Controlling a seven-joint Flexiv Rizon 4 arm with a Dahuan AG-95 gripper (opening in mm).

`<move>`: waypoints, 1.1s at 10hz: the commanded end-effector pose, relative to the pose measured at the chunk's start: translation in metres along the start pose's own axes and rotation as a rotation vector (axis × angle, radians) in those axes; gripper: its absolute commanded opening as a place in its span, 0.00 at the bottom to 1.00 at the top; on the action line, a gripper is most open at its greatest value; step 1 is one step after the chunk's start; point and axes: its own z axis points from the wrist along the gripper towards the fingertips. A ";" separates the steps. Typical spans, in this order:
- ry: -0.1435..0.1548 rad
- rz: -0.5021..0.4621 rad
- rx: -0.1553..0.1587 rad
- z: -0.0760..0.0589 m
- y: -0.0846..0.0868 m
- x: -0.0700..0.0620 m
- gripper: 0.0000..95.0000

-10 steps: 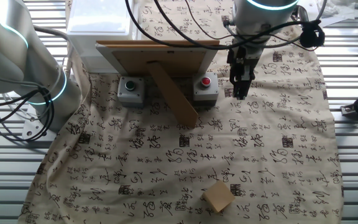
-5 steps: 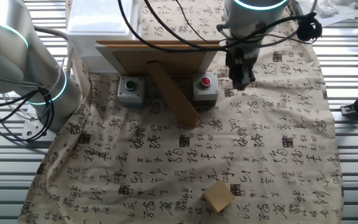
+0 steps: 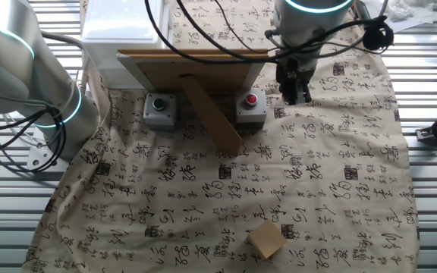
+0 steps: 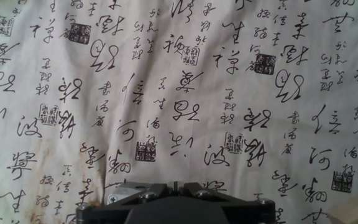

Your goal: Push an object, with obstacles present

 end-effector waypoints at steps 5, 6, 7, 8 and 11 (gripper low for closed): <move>0.002 0.043 0.005 0.000 0.000 -0.001 0.00; 0.001 0.062 0.004 -0.001 0.000 0.000 0.00; 0.005 0.081 0.007 -0.001 0.001 0.000 0.00; 0.005 0.095 0.006 -0.001 0.001 0.000 0.00; 0.023 0.095 0.007 -0.001 0.001 0.000 0.00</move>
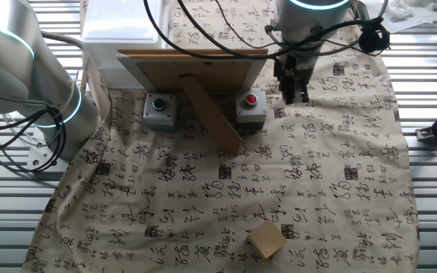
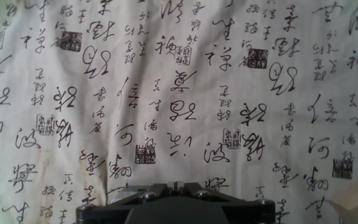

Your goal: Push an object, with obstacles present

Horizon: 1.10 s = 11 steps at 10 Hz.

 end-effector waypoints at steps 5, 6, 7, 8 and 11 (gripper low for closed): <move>0.016 -0.017 -0.004 0.002 0.000 -0.001 0.00; 0.015 -0.019 -0.004 0.003 -0.001 -0.003 0.00; 0.015 -0.031 -0.006 0.008 -0.009 -0.011 0.00; 0.014 -0.044 -0.012 0.011 -0.020 -0.017 0.00; 0.012 -0.132 -0.038 0.012 -0.116 0.002 0.00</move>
